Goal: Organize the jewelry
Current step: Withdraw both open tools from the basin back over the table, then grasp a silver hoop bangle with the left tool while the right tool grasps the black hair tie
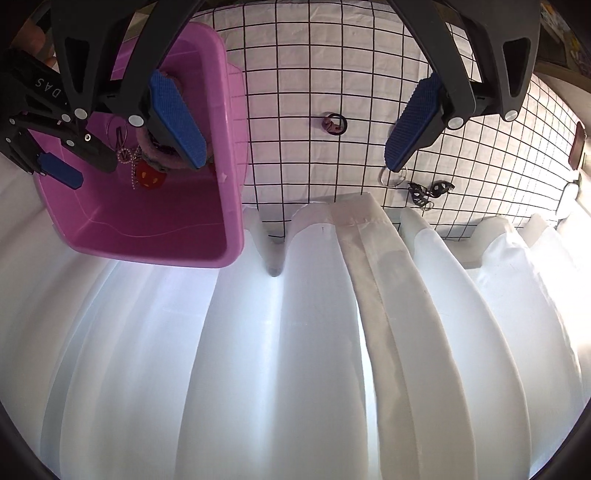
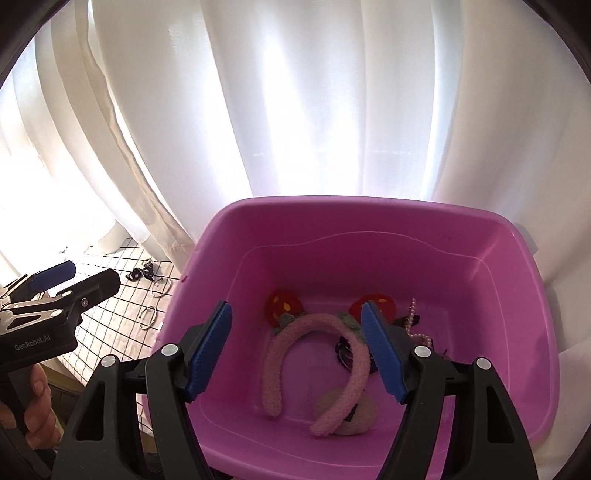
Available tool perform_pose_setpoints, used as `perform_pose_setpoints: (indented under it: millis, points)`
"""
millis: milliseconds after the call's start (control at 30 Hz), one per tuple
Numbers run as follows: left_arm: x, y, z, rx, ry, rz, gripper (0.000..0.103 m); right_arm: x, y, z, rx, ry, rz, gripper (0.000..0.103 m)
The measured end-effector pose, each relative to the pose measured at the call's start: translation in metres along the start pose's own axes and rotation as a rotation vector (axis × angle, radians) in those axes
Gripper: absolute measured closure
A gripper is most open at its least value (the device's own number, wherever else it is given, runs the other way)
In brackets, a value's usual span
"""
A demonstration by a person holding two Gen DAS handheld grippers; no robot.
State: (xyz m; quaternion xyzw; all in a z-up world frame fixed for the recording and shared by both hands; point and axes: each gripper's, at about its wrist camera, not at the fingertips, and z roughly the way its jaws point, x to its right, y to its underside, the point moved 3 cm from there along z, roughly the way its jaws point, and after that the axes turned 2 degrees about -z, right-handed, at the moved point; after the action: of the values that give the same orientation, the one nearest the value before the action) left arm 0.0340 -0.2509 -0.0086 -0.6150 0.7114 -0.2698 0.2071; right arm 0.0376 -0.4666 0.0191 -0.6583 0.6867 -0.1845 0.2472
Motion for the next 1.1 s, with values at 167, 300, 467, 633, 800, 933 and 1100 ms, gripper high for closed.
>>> perform_pose_setpoints:
  millis: [167,300,467,633,800,933,1100]
  points:
    - [-0.042,-0.003,-0.007,0.017,-0.012,-0.021,0.007,-0.04,-0.007,-0.002,0.035,-0.007,-0.012,0.034]
    - [-0.078,-0.003,-0.011,0.029,-0.024,-0.038,0.007,-0.071,-0.011,0.001,0.048,-0.026,-0.013,0.034]
    - [-0.123,-0.008,-0.009,0.024,-0.033,-0.067,0.007,-0.111,-0.014,0.002,0.07,-0.032,-0.016,0.034]
    - [-0.169,-0.008,-0.003,0.01,-0.046,-0.084,0.007,-0.151,-0.011,0.006,0.084,-0.029,-0.017,0.034]
    - [-0.223,0.003,-0.003,0.016,-0.091,-0.071,0.007,-0.184,0.001,0.015,0.091,-0.024,0.004,0.034]
    - [-0.267,0.013,0.003,-0.003,-0.121,-0.078,0.007,-0.208,0.016,0.025,0.071,-0.007,0.02,0.034]
    - [-0.313,0.031,0.017,-0.046,-0.147,-0.102,0.007,-0.228,0.036,0.033,0.044,0.003,0.04,0.034]
